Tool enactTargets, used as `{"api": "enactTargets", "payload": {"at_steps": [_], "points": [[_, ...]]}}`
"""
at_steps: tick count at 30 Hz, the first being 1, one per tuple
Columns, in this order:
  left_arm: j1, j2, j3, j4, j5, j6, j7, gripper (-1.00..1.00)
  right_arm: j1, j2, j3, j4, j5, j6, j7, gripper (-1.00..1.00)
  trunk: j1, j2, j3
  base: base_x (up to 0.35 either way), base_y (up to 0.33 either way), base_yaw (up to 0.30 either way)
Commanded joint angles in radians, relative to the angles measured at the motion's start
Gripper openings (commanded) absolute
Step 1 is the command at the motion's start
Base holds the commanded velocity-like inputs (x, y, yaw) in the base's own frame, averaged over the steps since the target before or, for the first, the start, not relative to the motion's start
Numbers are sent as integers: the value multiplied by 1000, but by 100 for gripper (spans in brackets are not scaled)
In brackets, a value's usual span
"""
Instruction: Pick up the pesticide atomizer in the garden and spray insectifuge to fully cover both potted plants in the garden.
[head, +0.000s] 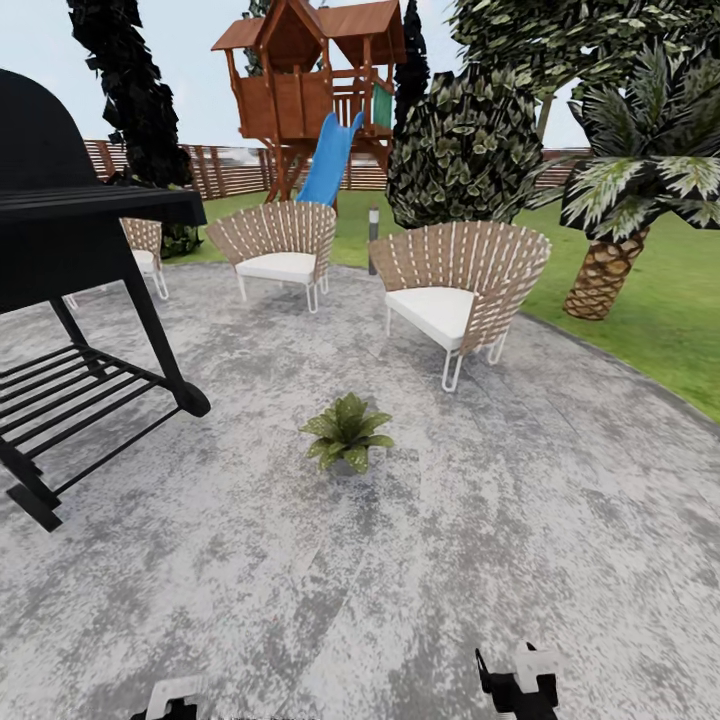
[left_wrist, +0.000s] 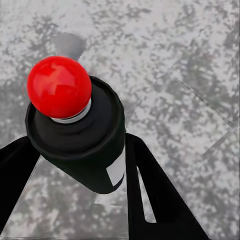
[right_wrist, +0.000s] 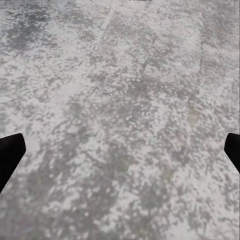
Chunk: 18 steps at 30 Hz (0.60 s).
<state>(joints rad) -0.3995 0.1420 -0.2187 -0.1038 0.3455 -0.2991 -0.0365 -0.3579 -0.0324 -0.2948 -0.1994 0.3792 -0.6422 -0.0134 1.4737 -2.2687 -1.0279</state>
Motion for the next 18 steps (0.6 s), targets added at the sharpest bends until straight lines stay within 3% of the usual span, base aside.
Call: {"api": "enactTargets", "payload": {"at_steps": [1, 10, 18], "points": [[-1, 0, -7, 1, 10, -4, -4, -100, 0, 0, -7, 1, 11, -4, -1, 100, 0, 0, -1, 0, 0, 270], [-1, -3, -8, 1, 7, -6, -5, -100, 0, 1, -7, 2, 11, -4, 0, 100, 0, 0, -1, 0, 0, 278], [-1, -6, -8, 3, 7, -6, -5, -100, 0, 2, -6, 3, 12, -4, 0, 100, 23, -42, -19, 0, 0, 279]]}}
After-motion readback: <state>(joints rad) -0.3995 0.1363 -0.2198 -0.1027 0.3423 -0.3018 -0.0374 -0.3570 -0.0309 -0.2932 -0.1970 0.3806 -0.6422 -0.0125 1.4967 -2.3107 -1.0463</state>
